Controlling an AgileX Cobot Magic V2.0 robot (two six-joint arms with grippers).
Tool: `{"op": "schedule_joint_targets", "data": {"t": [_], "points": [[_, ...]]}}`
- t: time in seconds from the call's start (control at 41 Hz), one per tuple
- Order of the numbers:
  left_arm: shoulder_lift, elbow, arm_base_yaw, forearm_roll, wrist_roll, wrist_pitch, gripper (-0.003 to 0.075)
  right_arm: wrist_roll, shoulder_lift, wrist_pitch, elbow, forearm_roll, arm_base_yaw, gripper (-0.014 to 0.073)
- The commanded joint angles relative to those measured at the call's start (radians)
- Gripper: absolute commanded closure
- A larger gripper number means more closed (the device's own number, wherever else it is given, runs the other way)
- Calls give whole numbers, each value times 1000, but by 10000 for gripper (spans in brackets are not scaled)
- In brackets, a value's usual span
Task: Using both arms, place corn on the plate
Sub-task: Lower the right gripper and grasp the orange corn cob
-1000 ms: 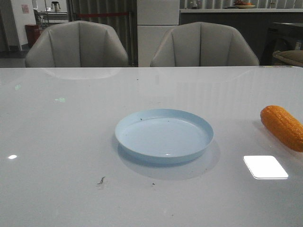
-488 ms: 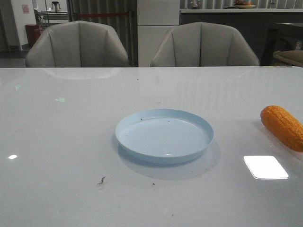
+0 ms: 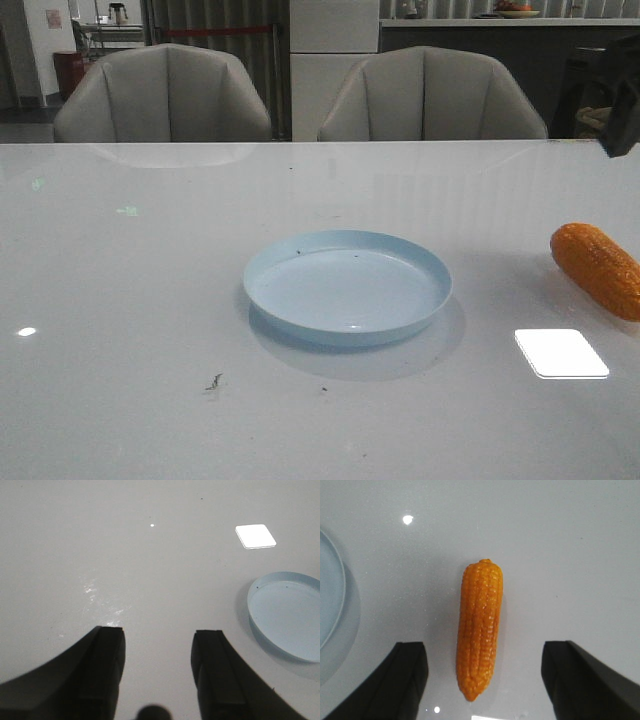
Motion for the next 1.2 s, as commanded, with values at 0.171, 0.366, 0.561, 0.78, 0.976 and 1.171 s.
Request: {"op": "schedule_joint_targets", "data": {"t": [0.171, 0.366, 0.561, 0.78, 0.976, 1.171], "points": [[-5, -27, 0, -1, -12, -86, 335, 4, 205, -45, -161, -29, -9, 8], [-5, -27, 0, -16, -12, -86, 335, 4, 309, -60, -168, -29, -9, 8], [-5, -27, 0, -25, -12, -86, 335, 4, 366, -83, -168, -28, -9, 8], [-5, -27, 0, -25, -12, -86, 335, 4, 403, -101, -168, -29, -9, 112], [-5, -27, 0, -25, -12, -86, 335, 4, 403, -121, -168, -30, -9, 410], [-5, -27, 0, -26, -12, -86, 335, 3, 401, -82, -255, -34, 6, 427]]}}
